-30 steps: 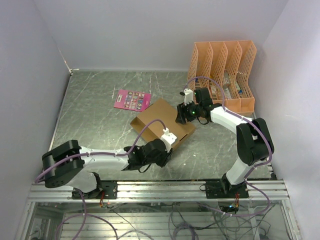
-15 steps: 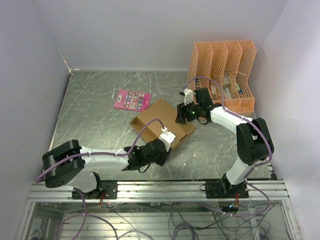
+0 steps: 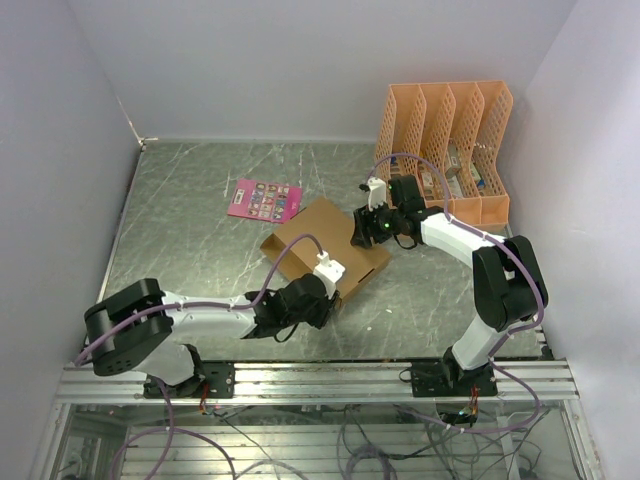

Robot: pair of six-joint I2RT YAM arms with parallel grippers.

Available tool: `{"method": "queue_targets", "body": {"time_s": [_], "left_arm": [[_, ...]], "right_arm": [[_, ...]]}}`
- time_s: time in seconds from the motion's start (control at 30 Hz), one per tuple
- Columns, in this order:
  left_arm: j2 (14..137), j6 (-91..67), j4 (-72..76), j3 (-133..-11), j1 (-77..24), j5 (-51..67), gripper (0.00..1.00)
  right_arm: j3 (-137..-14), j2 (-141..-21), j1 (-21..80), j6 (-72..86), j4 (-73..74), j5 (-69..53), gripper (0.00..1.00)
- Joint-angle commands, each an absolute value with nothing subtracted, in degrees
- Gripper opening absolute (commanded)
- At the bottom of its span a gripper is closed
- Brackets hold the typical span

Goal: Fold the paper box

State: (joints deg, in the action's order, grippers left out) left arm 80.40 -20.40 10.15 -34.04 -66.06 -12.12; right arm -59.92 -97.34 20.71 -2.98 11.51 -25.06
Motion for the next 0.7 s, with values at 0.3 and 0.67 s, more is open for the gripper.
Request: {"method": "queue_targets", "body": {"time_s": [0.3,0.67], "left_arm": [[85.8,-20.2,14.3,-35.5,-65.3,-9.5,0.15],[86.0,-18.9,9.0,-41.7,-63.9,-8.3,0.07]], "right_arm": [[-60.1,-99.0,21.7,-2.8,13.7,-25.8,0.57],[-59.0,-98.7,23.5,-2.8,13.4,-25.4,0.46]]}}
